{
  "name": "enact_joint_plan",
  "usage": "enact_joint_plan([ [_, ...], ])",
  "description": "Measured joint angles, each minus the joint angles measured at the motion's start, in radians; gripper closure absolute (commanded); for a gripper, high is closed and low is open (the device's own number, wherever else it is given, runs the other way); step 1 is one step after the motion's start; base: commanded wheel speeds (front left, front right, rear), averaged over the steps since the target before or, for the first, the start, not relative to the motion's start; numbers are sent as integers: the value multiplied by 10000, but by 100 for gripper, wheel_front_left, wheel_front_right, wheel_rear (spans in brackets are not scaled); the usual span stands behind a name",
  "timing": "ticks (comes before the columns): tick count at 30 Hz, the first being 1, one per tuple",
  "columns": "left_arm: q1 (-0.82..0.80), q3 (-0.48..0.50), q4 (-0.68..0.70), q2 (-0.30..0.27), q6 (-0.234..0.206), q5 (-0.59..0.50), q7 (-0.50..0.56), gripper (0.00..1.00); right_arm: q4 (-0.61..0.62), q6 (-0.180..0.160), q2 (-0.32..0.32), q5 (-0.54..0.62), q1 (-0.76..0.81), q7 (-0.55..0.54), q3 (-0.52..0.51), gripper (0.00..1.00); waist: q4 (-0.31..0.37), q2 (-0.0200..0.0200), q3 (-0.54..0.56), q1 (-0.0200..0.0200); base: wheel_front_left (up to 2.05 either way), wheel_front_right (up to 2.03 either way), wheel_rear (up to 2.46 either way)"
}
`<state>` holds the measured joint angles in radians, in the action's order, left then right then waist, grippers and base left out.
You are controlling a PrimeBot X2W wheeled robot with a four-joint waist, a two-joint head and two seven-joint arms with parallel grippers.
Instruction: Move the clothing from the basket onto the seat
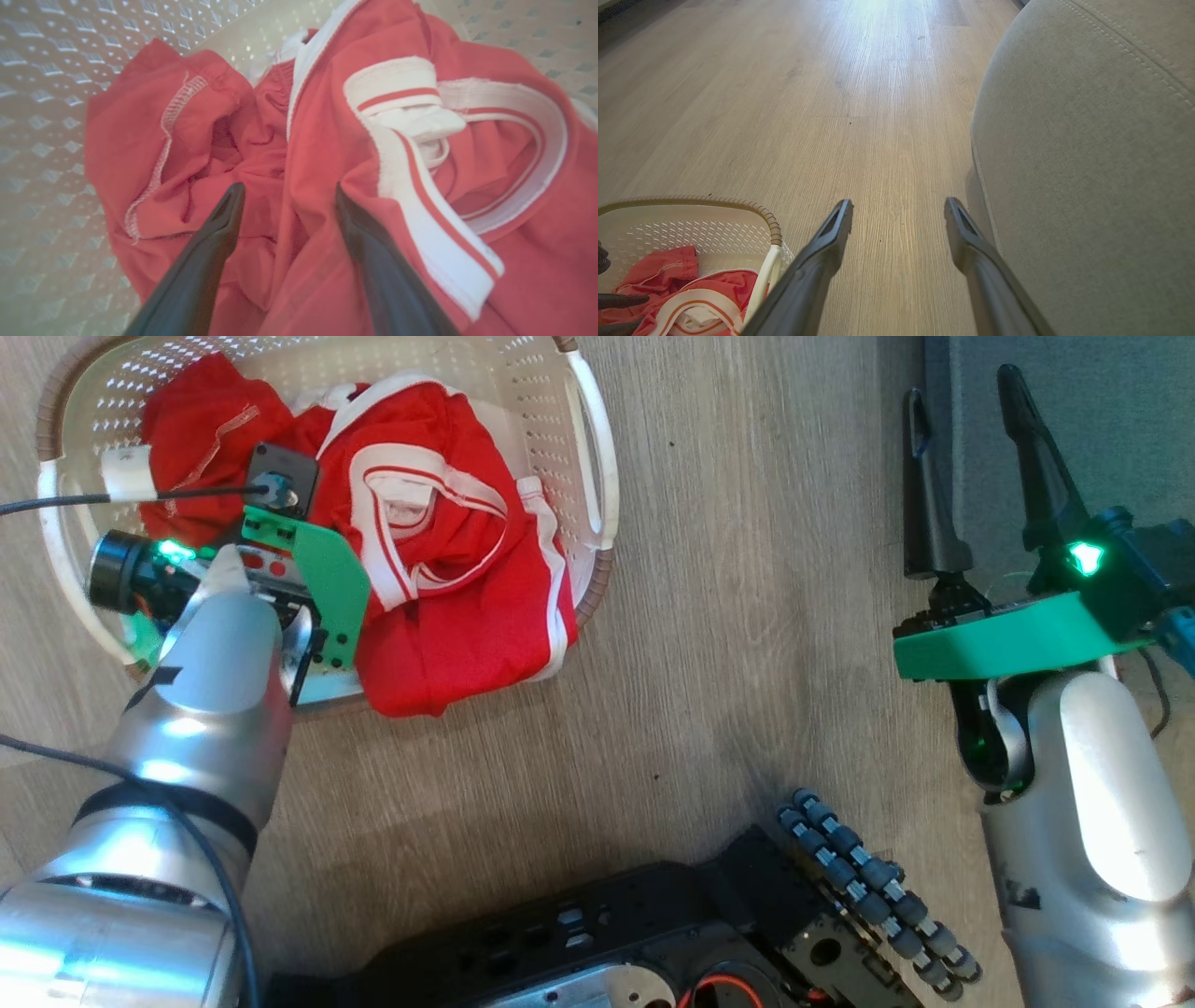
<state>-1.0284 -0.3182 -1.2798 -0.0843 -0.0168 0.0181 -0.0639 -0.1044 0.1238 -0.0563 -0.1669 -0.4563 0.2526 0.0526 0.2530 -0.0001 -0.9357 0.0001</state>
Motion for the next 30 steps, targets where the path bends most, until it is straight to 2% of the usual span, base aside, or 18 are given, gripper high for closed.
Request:
enact_joint_plan([
  [7,-125,188,-44,251,324,520,-73,0,17,-2,4,-105,13,0,-2,0,22,0,-86,-1,0,0,0],
  [17,-230,-4,-125,261,418,543,414,0,104,0,6,-105,12,0,-107,0,18,0,-416,0,0,0,0],
  [18,-230,-12,-130,259,462,545,462,25,111,0,6,-115,12,0,-109,0,15,1,-435,0,0,0,0],
  [19,-230,-42,-132,259,499,543,462,67,117,0,6,-155,12,0,-109,0,9,1,-446,0,0,0,0],
  [20,-229,-69,-138,261,533,543,464,98,121,0,8,-184,12,0,-109,0,6,0,-449,0,0,0,0],
  [25,-219,-132,-153,268,679,679,345,100,94,0,10,-192,12,0,-157,0,-50,1,-256,0,0,0,0],
  [30,-80,40,-29,343,863,1206,-867,100,-61,0,12,-192,64,0,-267,0,-186,1,335,0,0,0,0],
])
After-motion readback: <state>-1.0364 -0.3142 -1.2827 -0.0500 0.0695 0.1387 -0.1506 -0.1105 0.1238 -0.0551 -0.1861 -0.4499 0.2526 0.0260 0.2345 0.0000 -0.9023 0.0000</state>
